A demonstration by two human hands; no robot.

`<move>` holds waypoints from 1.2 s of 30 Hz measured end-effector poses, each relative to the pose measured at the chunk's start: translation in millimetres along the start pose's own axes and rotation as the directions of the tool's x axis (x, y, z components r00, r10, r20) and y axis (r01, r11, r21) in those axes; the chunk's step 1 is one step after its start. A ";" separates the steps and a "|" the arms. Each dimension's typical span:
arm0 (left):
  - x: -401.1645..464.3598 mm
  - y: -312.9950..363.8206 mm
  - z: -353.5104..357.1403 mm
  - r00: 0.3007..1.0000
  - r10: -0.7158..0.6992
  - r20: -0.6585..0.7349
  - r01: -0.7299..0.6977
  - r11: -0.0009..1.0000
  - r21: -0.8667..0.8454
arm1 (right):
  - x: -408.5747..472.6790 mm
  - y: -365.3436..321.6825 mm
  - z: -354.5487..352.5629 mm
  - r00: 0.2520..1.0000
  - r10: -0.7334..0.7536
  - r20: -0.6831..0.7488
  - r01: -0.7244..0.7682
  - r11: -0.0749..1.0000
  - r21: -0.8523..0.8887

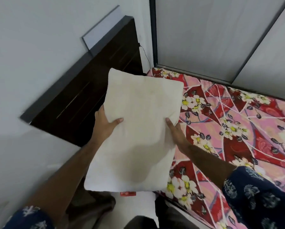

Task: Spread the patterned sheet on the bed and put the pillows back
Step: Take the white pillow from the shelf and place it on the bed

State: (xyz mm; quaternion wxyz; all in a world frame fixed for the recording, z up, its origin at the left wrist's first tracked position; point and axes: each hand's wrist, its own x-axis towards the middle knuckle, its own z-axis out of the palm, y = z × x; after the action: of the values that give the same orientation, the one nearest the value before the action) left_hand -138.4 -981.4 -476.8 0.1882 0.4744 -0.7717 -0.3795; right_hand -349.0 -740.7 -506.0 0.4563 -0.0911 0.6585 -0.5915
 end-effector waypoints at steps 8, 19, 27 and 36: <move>209.0 -39.6 31.3 0.988 0.028 0.149 -0.035 0.998 0.045 | 177.0 9.1 62.5 0.992 -0.067 -0.110 0.072 0.997 0.041; 414.9 -156.3 96.1 0.978 0.096 0.186 -0.155 0.930 0.334 | 385.5 79.0 129.3 0.968 -0.128 -0.215 0.123 0.992 -0.037; 424.3 -160.2 106.8 0.944 0.294 0.148 -0.322 0.726 0.608 | 421.8 110.1 171.6 0.973 -0.002 -0.230 -0.035 0.987 -0.159; 305.3 -169.0 169.1 0.609 0.530 0.590 -0.781 0.272 0.562 | 406.6 130.2 166.5 0.856 -0.248 -0.453 -0.172 0.690 -0.703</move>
State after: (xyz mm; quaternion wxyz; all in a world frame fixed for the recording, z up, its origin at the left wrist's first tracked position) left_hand -295.1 -1224.0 -735.5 -0.0114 0.0769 -0.9958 0.0486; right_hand -406.9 -1087.8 -799.5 0.1766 -0.1154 0.9317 -0.2958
